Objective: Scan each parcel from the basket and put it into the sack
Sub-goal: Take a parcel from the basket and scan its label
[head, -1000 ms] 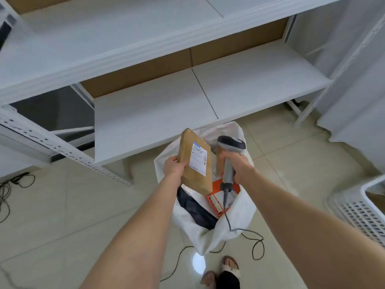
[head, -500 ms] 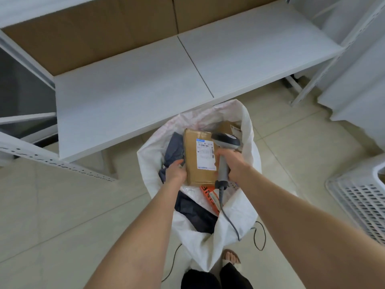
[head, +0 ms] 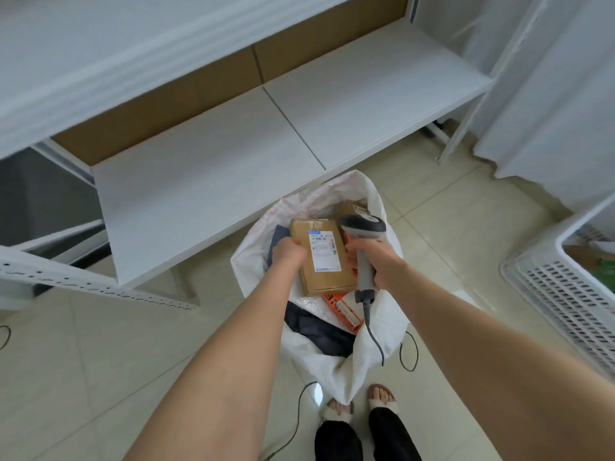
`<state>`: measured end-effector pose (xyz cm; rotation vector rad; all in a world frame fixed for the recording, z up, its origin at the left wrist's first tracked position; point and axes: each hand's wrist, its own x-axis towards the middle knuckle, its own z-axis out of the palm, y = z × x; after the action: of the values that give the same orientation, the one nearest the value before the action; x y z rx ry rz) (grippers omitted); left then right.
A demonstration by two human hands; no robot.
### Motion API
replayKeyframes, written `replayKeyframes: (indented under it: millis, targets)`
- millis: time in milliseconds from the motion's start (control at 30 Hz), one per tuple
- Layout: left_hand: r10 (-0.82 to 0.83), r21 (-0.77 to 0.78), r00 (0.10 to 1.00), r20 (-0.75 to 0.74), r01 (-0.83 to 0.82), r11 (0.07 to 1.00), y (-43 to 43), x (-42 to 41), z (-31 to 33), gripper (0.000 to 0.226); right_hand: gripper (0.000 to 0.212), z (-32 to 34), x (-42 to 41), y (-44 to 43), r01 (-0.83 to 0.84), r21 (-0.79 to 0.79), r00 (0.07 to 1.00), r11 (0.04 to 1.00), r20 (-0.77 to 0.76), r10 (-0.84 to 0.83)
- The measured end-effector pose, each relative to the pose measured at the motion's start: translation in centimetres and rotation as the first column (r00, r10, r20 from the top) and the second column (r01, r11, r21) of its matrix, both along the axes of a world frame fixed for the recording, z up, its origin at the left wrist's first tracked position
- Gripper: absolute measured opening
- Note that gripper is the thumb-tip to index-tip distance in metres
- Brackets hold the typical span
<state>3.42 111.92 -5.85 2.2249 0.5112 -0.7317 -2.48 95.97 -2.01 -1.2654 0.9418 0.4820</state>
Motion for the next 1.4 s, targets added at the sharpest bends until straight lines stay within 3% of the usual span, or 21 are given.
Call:
replayKeyframes:
  millis: [300, 667, 933, 1033, 1133, 1400]
  targets:
    - [-0.285, -0.031, 0.948, 0.142, 0.292, 0.956, -10.5, -0.6, 12.7, 0.035, 0.01, 10.1, -5.4, -7.8, 0.219, 0.018, 0.966, 0.975, 0.133, -0.22]
    - [-0.549, -0.077, 0.776, 0.31, 0.597, 0.799, -32.1, -11.5, 22.5, 0.036, 0.006, 18.5, -20.0, -24.3, 0.594, 0.012, 0.774, 0.804, 0.262, -0.576]
    - [-0.643, -0.038, 0.677, 0.358, 0.698, 0.715, -47.9, -24.5, 24.6, 0.034, 0.025, 19.4, -34.2, -37.8, 0.772, 0.14, 0.571, 0.62, 0.273, -0.774]
    - [-0.686, -0.044, 0.636, 0.354, 0.744, 0.667, -52.9, -29.1, 24.6, 0.035, 0.019, 18.9, -39.0, -42.3, 0.802, 0.2, 0.508, 0.563, 0.266, -0.819]
    - [-0.724, -0.029, 0.599, 0.343, 0.777, 0.629, -57.1, -31.9, 24.4, 0.035, 0.013, 18.6, -42.2, -46.1, 0.822, 0.224, 0.472, 0.523, 0.245, -0.847]
    - [-0.76, -0.022, 0.579, 0.294, 0.799, 0.601, -67.3, -33.3, 21.4, 0.034, 0.023, 16.2, -44.4, -55.4, 0.856, 0.262, 0.409, 0.445, 0.18, -0.894]
